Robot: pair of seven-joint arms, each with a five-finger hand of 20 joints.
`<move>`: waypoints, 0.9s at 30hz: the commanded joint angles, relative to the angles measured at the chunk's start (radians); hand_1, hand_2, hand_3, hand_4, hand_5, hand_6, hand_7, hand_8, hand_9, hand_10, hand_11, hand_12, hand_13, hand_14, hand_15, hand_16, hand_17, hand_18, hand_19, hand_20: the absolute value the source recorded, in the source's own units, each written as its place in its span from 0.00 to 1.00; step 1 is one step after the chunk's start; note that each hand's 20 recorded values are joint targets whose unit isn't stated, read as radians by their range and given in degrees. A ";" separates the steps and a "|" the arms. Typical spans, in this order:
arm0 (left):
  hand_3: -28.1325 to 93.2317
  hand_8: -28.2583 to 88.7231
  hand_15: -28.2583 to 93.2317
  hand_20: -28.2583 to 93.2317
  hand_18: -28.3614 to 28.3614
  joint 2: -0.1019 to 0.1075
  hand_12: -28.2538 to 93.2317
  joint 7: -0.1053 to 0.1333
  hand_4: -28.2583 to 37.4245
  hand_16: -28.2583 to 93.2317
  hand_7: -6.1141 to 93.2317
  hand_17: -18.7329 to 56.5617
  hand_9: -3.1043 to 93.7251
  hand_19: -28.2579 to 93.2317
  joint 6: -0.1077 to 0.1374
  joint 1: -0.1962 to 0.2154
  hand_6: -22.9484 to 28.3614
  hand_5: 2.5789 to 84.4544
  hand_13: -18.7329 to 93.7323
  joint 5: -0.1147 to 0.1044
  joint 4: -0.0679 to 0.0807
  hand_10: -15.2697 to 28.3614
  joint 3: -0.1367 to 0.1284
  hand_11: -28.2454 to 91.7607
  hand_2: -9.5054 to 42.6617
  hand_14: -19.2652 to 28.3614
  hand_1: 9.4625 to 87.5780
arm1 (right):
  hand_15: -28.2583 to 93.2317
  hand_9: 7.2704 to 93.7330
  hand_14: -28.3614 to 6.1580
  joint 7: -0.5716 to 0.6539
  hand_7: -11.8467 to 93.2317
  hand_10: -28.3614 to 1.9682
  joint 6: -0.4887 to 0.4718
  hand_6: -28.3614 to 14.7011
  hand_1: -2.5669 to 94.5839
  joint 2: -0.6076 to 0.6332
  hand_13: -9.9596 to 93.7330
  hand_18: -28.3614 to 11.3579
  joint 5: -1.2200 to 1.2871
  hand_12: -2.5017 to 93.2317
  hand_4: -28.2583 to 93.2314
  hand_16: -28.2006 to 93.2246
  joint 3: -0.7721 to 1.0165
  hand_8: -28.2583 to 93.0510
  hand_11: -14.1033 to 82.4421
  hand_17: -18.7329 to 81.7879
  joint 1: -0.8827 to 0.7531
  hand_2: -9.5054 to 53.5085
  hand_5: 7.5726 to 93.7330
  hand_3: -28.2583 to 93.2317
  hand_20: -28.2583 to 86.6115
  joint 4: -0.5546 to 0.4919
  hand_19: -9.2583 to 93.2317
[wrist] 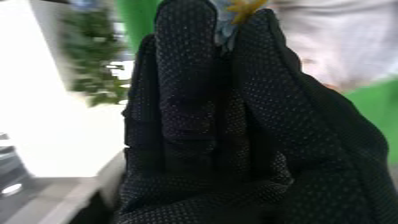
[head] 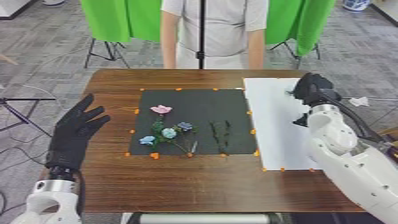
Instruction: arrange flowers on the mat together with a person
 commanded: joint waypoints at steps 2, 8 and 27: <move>0.89 0.17 0.61 0.36 0.97 0.003 0.31 0.008 0.00 0.18 0.17 0.13 0.40 0.63 0.011 0.015 0.54 0.41 0.40 -0.007 -0.005 0.74 0.002 0.42 0.27 0.94 0.18 | 0.53 0.94 0.79 -0.135 0.32 0.74 -0.035 0.75 0.68 -0.069 0.88 0.48 0.011 0.39 0.00 0.53 -0.137 0.24 0.25 0.57 0.097 0.00 0.85 0.78 0.39 -0.143 0.84; 0.89 0.17 0.61 0.36 0.97 0.005 0.31 0.014 0.00 0.17 0.17 0.13 0.40 0.63 0.012 0.014 0.54 0.41 0.40 -0.007 -0.005 0.74 0.005 0.42 0.27 0.94 0.18 | 0.54 0.93 0.78 -0.165 0.32 0.71 -0.089 0.75 0.67 -0.132 0.86 0.42 -0.024 0.40 0.00 0.52 -0.238 0.24 0.26 0.54 0.133 0.00 0.85 0.79 0.39 -0.120 0.82; 0.89 0.17 0.62 0.36 0.96 0.005 0.31 0.001 0.00 0.17 0.17 0.13 0.40 0.64 0.008 0.005 0.53 0.41 0.41 -0.004 -0.001 0.74 0.002 0.43 0.27 0.93 0.18 | 0.54 0.87 0.74 -0.175 0.32 0.70 -0.159 0.77 0.63 -0.214 0.80 0.36 -0.179 0.35 0.00 0.50 -0.344 0.21 0.22 0.48 0.133 0.00 0.80 0.81 0.41 -0.029 0.80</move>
